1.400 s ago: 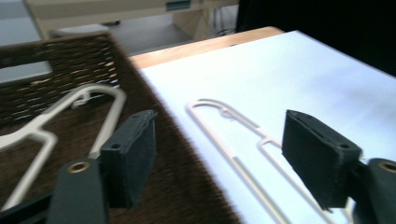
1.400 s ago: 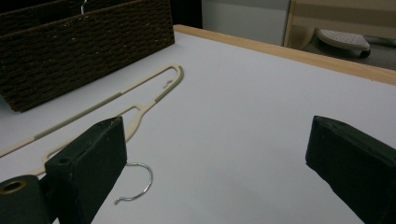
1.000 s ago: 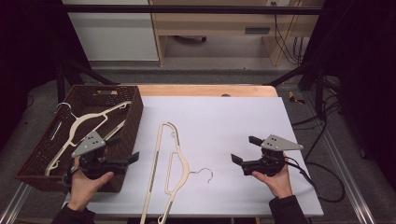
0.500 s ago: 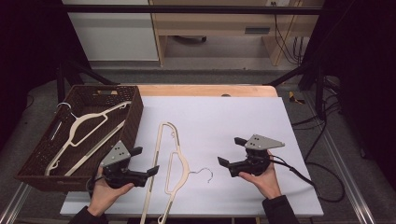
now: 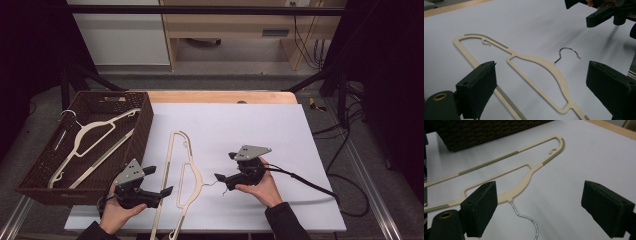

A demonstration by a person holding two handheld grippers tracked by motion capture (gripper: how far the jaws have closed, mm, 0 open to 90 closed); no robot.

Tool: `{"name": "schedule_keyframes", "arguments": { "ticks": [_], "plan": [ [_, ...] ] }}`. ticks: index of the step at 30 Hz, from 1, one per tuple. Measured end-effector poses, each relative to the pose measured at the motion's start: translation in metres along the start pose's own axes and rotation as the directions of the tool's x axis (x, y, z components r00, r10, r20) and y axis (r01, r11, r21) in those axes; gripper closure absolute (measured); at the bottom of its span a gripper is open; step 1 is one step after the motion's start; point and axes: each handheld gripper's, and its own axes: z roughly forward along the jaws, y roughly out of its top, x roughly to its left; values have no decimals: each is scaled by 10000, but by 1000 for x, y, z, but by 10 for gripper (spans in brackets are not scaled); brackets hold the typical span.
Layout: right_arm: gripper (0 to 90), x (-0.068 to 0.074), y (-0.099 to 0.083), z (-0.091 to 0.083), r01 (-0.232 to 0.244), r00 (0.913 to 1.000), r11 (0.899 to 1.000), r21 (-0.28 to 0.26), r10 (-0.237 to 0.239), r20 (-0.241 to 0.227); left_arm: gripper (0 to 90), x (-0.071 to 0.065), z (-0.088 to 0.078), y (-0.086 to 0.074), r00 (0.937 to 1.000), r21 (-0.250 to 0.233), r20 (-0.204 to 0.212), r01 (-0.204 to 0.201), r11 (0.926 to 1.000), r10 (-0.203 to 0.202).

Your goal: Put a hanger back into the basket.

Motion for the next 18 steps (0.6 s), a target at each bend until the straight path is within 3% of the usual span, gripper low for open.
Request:
{"name": "schedule_keyframes", "arguments": {
  "ticks": [3, 6, 11, 12, 18],
  "plan": [
    [184, 1, -2, 11, -132, 9995, 9998, 144, 136, -285, 94, 1, -1, -4, 10000, 45, 21, 60, 10000, -60],
    [233, 2, -7, 24, 175, 9992, 9982, 568, -154, -357, 95, 0, -1, -8, 10000, 173, 50, 65, 9998, -66],
    [293, 5, -11, 36, 315, 9977, 9966, 762, -269, -617, 95, -1, 1, -11, 10000, 341, 3, -27, 9994, 27],
    [322, 8, -14, 43, 511, 9962, 9933, 1038, -434, -749, 95, -1, 2, -11, 10000, 347, 25, -27, 9994, 26],
    [447, 8, -18, 53, 612, 9927, 9910, 1187, -480, -1104, 95, -1, 5, -12, 9999, 458, 18, -114, 9989, 113]
  ]
}}
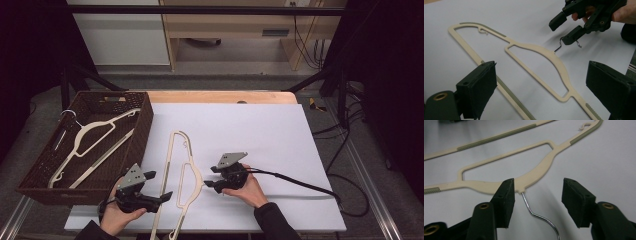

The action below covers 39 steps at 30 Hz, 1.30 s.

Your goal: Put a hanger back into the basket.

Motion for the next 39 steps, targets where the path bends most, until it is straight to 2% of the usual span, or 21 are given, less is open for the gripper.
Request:
{"name": "schedule_keyframes", "arguments": {
  "ticks": [7, 11, 12, 13, 16, 17, 18, 22, 25, 30, 35, 36, 39],
  "plan": [
    [557, -2, -2, 7, 132, 9996, 9994, 325, -124, -238, 96, 0, 3, 0, 10000, 119, 50, -70, 9999, 69],
    [601, 1, 0, 11, 492, 9984, 9964, 695, -471, -319, 96, 1, 4, 0, 10000, 103, 49, -52, 9999, 52],
    [631, 3, 0, 15, 712, 9968, 9930, 947, -675, -418, 96, 1, 4, -1, 10000, 125, 49, -67, 9999, 66],
    [644, 4, -1, 17, 727, 9968, 9916, 1066, -687, -402, 96, 1, 4, -1, 10000, 125, 49, -67, 9999, 66],
    [734, 3, 0, 17, 843, 9961, 9906, 1078, -808, -363, 97, 1, 5, -1, 10000, 167, 45, -67, 9998, 67],
    [734, 3, 0, 17, 843, 9961, 9906, 1078, -808, -363, 98, 1, 5, -1, 10000, 167, 45, -67, 9998, 67],
    [791, 3, 0, 16, 913, 9947, 9886, 1196, -850, -571, 98, 1, 6, 0, 9999, 204, 65, -88, 9998, 86],
    [862, 1, 1, 16, 796, 9938, 9879, 1333, -683, -877, 98, -1, 8, 0, 9999, 268, 89, -120, 9996, 118],
    [873, -1, 2, 16, 889, 9914, 9865, 1373, -744, -1074, 98, -2, 10, 0, 9998, 320, 119, -189, 9993, 185],
    [884, 0, 2, 15, 1083, 9893, 9855, 1305, -939, -1121, 100, -6, 16, 2, 9993, 502, 256, -285, 9983, 272],
    [887, 0, 3, 14, 997, 9892, 9853, 1387, -832, -1204, 111, -12, 23, 7, 9982, 683, 386, -485, 9965, 459],
    [888, 0, 3, 12, 1006, 9876, 9852, 1389, -819, -1342, 115, -16, 28, 9, 9970, 825, 464, -658, 9944, 621],
    [889, 0, 5, 10, 997, 9865, 9854, 1379, -798, -1432, 124, -21, 35, 12, 9962, 1043, 492, -771, 9916, 723]
  ]
}}
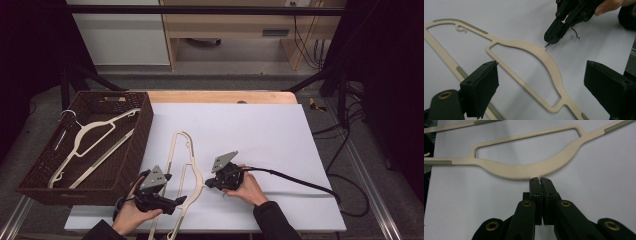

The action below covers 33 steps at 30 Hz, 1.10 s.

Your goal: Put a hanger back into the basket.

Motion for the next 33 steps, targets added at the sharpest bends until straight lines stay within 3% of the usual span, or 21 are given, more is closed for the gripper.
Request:
{"name": "schedule_keyframes", "arguments": {
  "ticks": [3, 8, 10, 14, 20, 33],
  "plan": [
    [890, 1, 1, -3, -128, 9999, 9999, 12, 128, -27, 144, -7, 19, 7, 9998, 522, 168, -149, 9985, 141],
    [891, 2, 4, -7, -256, 9996, 9996, -117, 254, -105, 193, -13, 39, 12, 9993, 992, 297, -257, 9947, 229],
    [892, 4, 5, -10, -234, 9997, 9996, -137, 233, -72, 228, -15, 48, 14, 9991, 1453, 298, -349, 9888, 309],
    [892, 6, 8, -13, -140, 9999, 9998, -136, 139, -20, 325, -17, 58, 13, 9994, 1952, 339, -163, 9806, 99],
    [892, 10, 13, -18, -126, 9999, 9992, -371, 125, -18, 448, -18, 64, 11, 9992, 2262, 399, -6, 9741, -87],
    [892, 14, 18, -26, -85, 10000, 9987, -504, 84, -7, 698, -19, 63, 12, 9968, 2410, 566, 404, 9697, -556]
  ]
}}
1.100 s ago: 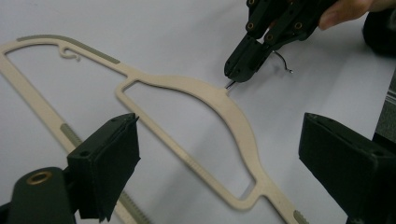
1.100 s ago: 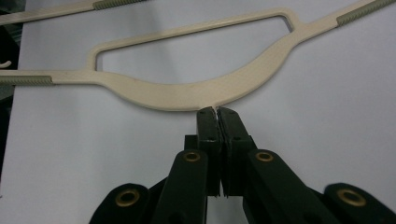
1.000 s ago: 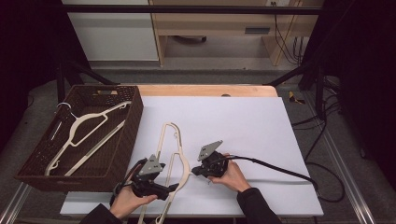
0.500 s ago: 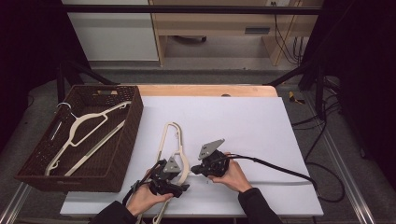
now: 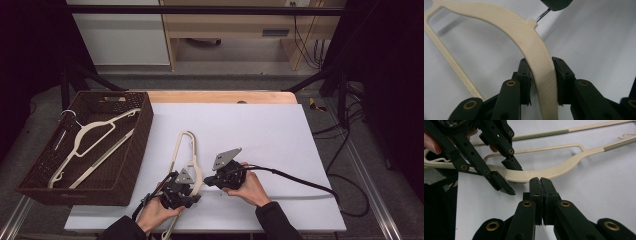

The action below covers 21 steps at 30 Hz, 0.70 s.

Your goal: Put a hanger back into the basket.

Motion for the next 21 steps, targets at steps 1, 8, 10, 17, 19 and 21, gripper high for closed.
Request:
{"name": "schedule_keyframes", "arguments": {
  "ticks": [1, 8, 10, 17, 19, 21],
  "plan": [
    [892, 0, 0, 0, -10, 10000, 10000, 5, 10, -9, 701, 0, 0, 0, 10000, 0, 0, 0, 10000, 0],
    [883, 1, 2, -5, 45, 10000, 9998, -208, -46, -25, 721, 0, -8, 1, 9996, -78, -78, 288, 9996, -289],
    [843, 2, 3, -9, 19, 10000, 9993, -385, -19, -13, 724, 0, -11, 0, 9992, -107, -166, 357, 9993, -358],
    [738, 3, 8, -40, 132, 9984, 9893, -1452, -52, 557, 735, 1, -28, 0, 9971, -279, -289, 693, 9972, -701],
    [704, 3, 9, -52, 117, 9962, 9831, -1826, 42, 867, 738, 2, -34, 0, 9964, -398, -311, 777, 9962, -789],
    [687, 2, 8, -58, 61, 9958, 9782, -2077, 131, 907, 740, 3, -38, 0, 9965, -425, -319, 755, 9962, -769]
  ]
}}
